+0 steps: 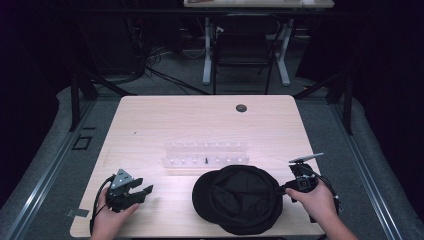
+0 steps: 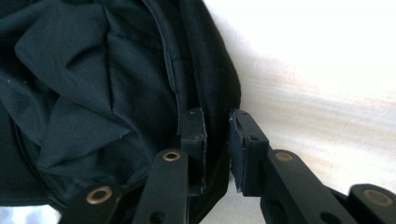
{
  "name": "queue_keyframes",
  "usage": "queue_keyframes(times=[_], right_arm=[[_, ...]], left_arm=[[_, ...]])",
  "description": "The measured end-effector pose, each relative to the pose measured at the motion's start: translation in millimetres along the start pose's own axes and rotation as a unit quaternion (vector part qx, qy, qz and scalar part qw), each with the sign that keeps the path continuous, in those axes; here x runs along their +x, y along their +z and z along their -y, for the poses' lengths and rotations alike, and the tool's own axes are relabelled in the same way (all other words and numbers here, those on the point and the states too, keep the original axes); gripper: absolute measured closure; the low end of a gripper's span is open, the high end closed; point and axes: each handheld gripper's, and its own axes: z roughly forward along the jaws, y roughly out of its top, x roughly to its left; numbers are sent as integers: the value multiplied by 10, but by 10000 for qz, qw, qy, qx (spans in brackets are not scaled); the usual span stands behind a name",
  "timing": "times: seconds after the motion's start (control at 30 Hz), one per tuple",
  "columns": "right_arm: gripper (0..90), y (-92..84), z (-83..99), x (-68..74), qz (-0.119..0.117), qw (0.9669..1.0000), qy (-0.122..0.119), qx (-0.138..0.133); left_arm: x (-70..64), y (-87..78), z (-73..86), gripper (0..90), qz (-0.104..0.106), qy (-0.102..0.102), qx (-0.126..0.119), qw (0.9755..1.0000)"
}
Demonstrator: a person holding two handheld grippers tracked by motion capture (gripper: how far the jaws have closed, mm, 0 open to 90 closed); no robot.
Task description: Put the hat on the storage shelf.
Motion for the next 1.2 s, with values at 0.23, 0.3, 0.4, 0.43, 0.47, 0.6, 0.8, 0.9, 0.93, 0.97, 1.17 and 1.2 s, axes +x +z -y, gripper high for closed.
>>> queue_keyframes(times=[0.23, 0.3, 0.4, 0.43, 0.47, 0.6, 0.8, 0.9, 0.93, 0.97, 1.17, 1.2], right_arm=[[753, 58, 12, -33, -110, 9990, 311, 293], [754, 65, 8, -59, -187, 9984, 419, 324], [766, 102, 11, -80, -280, 9975, 601, 255], [774, 99, 3, -87, -231, 9974, 575, 373], [784, 103, -3, -93, -287, 9971, 573, 413], [825, 115, -15, -103, -292, 9966, 568, 517], [862, 118, -27, -127, -456, 9949, 721, 537], [869, 123, -18, -120, -510, 9944, 823, 419], [874, 95, -23, -122, -492, 9944, 779, 519], [875, 93, -24, -121, -601, 9936, 827, 475], [877, -13, -40, -130, -794, 9918, 883, 477], [877, -25, -44, -123, -804, 9918, 879, 470]], left_arm=[[-2, 0, 2, 490, 7, -1, 7, 10000], [-1, 2, 2, 490, 10, -1, 14, 10000], [-4, 6, 2, 490, 13, -7, -15, 10000], [-5, 6, 1, 489, 16, -1, -9, 10000], [-8, 8, 1, 489, 15, -8, -14, 10000], [-12, 13, 0, 489, 19, 21, 34, 10000], [-17, 19, 0, 489, 30, 8, 47, 10000], [-13, 22, 4, 489, 41, -16, 8, 10000], [-11, 21, 5, 490, 45, -34, 3, 10000], [-7, 19, 7, 489, 44, -35, 4, 10000], [-8, 19, 8, 490, 44, -36, 6, 10000], [-8, 19, 8, 489, 44, -36, 6, 10000]])
